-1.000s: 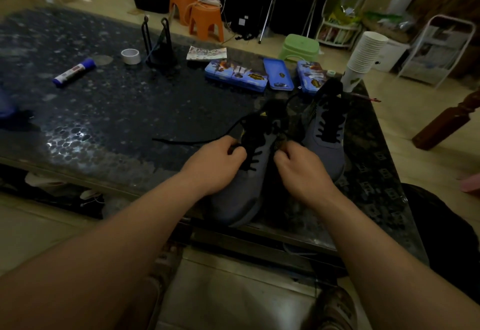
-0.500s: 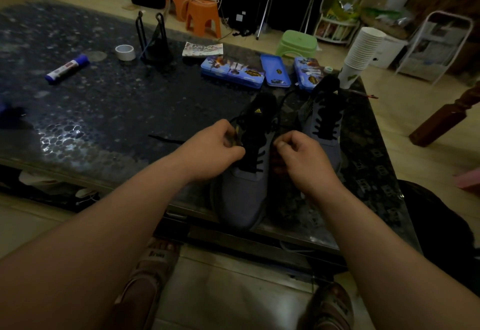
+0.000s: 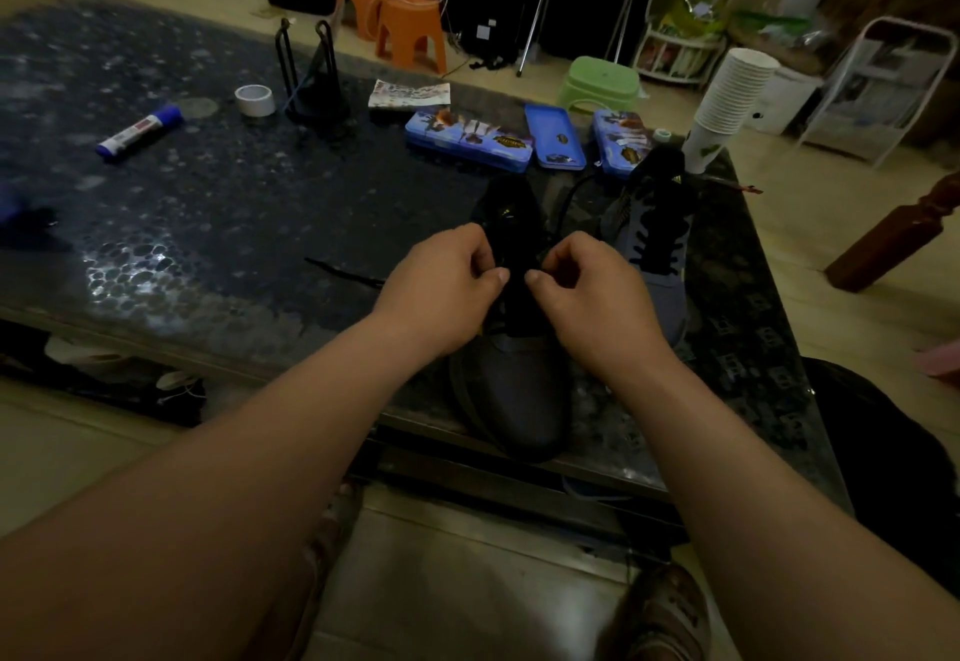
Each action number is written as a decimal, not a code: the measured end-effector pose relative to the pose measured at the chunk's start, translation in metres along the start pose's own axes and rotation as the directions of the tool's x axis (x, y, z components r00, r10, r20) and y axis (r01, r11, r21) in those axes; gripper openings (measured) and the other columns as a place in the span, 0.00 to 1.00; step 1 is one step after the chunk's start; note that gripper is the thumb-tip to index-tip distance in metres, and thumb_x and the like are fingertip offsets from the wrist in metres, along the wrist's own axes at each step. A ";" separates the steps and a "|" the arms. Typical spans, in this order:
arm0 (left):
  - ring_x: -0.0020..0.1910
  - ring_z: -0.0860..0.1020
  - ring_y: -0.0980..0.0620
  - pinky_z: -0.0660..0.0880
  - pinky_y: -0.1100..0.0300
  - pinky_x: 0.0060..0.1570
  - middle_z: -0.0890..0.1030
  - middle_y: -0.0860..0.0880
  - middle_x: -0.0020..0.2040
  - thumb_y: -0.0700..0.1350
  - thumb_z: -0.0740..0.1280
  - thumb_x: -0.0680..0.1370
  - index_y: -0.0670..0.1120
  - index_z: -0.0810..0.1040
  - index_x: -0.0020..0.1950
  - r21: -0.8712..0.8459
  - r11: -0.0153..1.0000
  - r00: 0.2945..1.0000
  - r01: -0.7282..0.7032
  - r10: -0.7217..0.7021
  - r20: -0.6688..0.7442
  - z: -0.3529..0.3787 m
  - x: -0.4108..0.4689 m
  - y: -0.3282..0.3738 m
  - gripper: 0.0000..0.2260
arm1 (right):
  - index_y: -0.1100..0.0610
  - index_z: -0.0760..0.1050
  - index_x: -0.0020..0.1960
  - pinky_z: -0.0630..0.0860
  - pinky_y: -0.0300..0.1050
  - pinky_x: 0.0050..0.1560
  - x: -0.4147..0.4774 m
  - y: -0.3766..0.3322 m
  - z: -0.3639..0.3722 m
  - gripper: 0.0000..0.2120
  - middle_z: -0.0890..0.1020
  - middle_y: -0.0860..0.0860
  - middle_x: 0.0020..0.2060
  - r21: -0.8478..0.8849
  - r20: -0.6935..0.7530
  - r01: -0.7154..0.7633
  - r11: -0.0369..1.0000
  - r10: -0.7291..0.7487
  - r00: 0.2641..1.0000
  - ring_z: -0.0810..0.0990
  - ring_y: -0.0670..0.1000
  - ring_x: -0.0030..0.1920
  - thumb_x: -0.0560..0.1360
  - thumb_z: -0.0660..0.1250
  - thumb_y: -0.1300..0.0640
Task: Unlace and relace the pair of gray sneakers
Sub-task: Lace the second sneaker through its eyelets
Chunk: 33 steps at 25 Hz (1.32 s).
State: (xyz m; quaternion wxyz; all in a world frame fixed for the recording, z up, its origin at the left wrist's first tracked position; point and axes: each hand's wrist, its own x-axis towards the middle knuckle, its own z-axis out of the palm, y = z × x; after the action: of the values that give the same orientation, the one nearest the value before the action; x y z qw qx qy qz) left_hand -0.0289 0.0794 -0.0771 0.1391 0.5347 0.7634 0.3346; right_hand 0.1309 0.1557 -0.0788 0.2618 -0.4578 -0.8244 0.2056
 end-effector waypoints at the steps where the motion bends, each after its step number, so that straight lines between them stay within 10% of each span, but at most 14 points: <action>1: 0.42 0.78 0.51 0.73 0.55 0.40 0.79 0.53 0.42 0.52 0.70 0.80 0.51 0.77 0.47 0.018 1.000 1.000 -0.016 0.016 -0.016 0.002 0.000 0.000 0.07 | 0.49 0.73 0.46 0.74 0.50 0.44 0.002 -0.002 0.001 0.08 0.77 0.48 0.44 -0.059 -0.015 0.032 0.998 -0.033 0.999 0.77 0.51 0.45 0.78 0.70 0.48; 12: 0.45 0.77 0.47 0.75 0.50 0.44 0.77 0.50 0.46 0.53 0.66 0.81 0.53 0.71 0.47 -0.017 0.998 0.998 -0.058 0.058 -0.008 0.007 0.013 -0.005 0.07 | 0.59 0.76 0.48 0.80 0.48 0.35 0.011 -0.008 -0.012 0.09 0.78 0.51 0.36 0.347 0.277 -0.235 0.908 0.140 0.951 0.78 0.50 0.36 0.81 0.69 0.53; 18: 0.48 0.78 0.47 0.72 0.53 0.45 0.79 0.49 0.48 0.59 0.69 0.79 0.49 0.71 0.54 0.040 0.990 0.976 0.132 -0.137 0.171 0.002 0.022 -0.011 0.16 | 0.52 0.70 0.46 0.75 0.52 0.40 0.007 -0.013 0.001 0.14 0.79 0.50 0.42 0.034 0.188 -0.179 0.983 0.170 0.967 0.79 0.53 0.43 0.74 0.71 0.43; 26: 0.51 0.79 0.44 0.74 0.52 0.47 0.81 0.46 0.55 0.51 0.65 0.80 0.47 0.73 0.60 0.082 0.992 0.982 0.093 -0.104 0.155 -0.001 0.012 -0.007 0.11 | 0.53 0.69 0.50 0.71 0.49 0.39 0.002 -0.022 0.008 0.14 0.78 0.51 0.45 0.065 0.170 -0.246 0.967 0.232 0.958 0.78 0.55 0.44 0.72 0.69 0.47; 33: 0.46 0.80 0.53 0.76 0.55 0.44 0.81 0.53 0.47 0.52 0.67 0.82 0.51 0.75 0.55 -0.238 0.970 0.998 0.053 -0.057 -0.009 0.002 0.024 -0.011 0.06 | 0.49 0.74 0.52 0.71 0.44 0.44 0.010 -0.005 0.004 0.08 0.78 0.47 0.47 0.187 -0.019 -0.089 0.978 0.094 0.995 0.77 0.45 0.47 0.80 0.68 0.46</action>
State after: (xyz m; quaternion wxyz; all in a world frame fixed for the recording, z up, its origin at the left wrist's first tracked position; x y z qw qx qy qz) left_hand -0.0453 0.0994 -0.0825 0.2053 0.4900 0.7336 0.4238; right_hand 0.1209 0.1610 -0.0762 0.3052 -0.4717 -0.7760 0.2868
